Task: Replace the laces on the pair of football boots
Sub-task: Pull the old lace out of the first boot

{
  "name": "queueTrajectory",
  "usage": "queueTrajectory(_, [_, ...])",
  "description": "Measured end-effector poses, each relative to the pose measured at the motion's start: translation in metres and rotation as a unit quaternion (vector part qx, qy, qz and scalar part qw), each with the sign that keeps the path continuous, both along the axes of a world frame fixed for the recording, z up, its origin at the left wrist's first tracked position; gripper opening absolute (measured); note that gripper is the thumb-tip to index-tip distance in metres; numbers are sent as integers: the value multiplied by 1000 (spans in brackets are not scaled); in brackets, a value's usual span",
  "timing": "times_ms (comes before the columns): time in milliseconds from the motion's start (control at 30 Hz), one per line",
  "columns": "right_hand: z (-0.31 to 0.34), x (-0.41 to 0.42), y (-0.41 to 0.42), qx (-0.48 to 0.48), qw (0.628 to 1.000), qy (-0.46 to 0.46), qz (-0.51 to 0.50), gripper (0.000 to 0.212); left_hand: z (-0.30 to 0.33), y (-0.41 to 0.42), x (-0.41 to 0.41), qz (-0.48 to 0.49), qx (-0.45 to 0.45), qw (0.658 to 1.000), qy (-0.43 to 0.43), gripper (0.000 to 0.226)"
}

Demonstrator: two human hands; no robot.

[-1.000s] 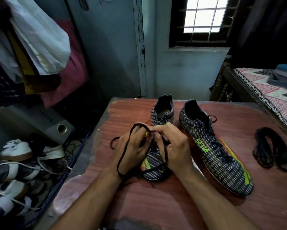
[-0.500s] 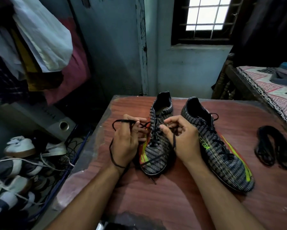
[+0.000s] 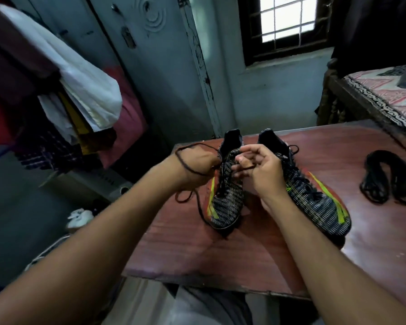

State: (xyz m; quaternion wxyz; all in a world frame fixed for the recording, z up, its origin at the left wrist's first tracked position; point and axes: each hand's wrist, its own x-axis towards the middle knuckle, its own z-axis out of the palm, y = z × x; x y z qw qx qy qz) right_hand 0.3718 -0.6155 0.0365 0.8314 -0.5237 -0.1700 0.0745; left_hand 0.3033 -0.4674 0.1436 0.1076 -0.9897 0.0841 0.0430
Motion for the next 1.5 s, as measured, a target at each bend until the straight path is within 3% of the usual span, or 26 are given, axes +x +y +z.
queueTrajectory(100, [4, 2, -2, 26, 1000, 4, 10, 45, 25, -24, 9, 28, 18, 997, 74, 15])
queueTrajectory(233, [8, 5, -3, 37, 999, 39, 3, 53, 28, -35, 14, 37, 17, 990, 134, 10])
queueTrajectory(333, [9, 5, -6, 63, 996, 66, 10, 51, 22, -40, 14, 74, -90, 972, 204, 22])
queueTrajectory(433, [7, 4, -8, 66, 995, 77, 10, 48, 19, -41, 13, 151, -249, 910, 296, 29])
queueTrajectory(500, [5, 5, -7, 52, 996, 76, -3, 44, 19, -37, 11, 166, -285, 893, 307, 27])
queueTrajectory(700, [5, 1, -7, 47, 996, 74, -2, 47, 24, -22, 2, 190, -157, 905, 345, 22])
queueTrajectory(800, [4, -2, -5, 56, 996, 74, 4, 46, 20, -8, -8, 175, -37, 931, 317, 21])
queueTrajectory(900, [2, -2, -3, 41, 997, 70, -1, 51, 8, 7, -10, 120, 48, 964, 234, 50])
queueTrajectory(967, [2, -3, -2, 41, 997, 67, -10, 51, 1, 11, -10, 45, 3, 992, 122, 63])
queueTrajectory(1067, [4, -5, -1, 54, 996, 69, -10, 51, -1, 2, -8, -31, -63, 997, 16, 75])
queueTrajectory(1233, [3, -5, 0, 35, 997, 62, -39, 53, -9, -4, -4, -14, -72, 997, -8, 61])
queueTrajectory(1400, [1, -4, 1, 36, 995, 22, -93, 23, -22, 7, -10, -11, -101, 991, -82, 32])
queueTrajectory(1500, [-5, 0, 0, -101, 984, -62, -132, 25, -55, 5, -19, 48, -203, 967, -147, 35])
